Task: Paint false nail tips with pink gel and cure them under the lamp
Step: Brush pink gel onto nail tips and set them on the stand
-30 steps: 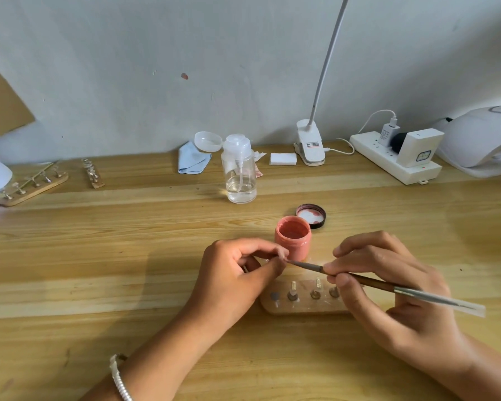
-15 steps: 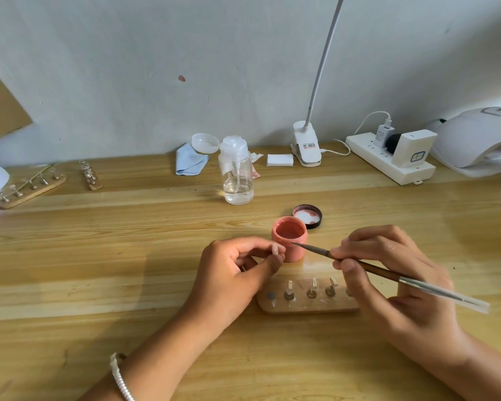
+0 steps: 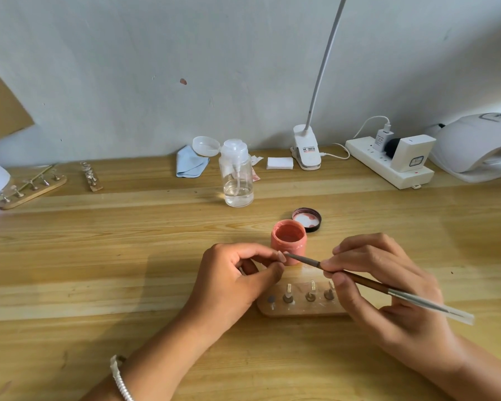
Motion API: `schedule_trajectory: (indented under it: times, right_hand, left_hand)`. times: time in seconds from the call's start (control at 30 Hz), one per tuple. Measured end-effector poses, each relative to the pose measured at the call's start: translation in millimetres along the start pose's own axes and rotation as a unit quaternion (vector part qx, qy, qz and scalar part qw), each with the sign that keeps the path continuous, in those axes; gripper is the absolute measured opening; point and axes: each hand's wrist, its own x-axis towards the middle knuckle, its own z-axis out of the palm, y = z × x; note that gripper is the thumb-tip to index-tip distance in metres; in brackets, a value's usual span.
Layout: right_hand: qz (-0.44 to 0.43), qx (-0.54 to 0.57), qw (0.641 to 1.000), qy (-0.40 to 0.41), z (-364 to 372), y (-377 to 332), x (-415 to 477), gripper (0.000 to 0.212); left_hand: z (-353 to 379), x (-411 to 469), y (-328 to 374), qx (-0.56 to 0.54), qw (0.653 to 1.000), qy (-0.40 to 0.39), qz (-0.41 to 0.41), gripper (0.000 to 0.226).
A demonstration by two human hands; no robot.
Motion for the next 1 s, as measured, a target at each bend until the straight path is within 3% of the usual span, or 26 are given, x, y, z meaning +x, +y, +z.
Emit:
schedule_trajectory:
  times: [0.33, 1.0]
  right_hand:
    - [-0.007, 0.010, 1.000, -0.017, 1.8, -0.7, 1.8, 0.012]
    - [0.002, 0.006, 1.000, 0.008, 3.2, 0.0, 0.1, 0.015]
  left_hand:
    - [2.0, -1.4, -2.0, 0.005, 1.000, 0.009, -0.003, 0.013]
    - [1.5, -1.8, 0.2, 0.014, 1.000, 0.000, 0.014, 0.020]
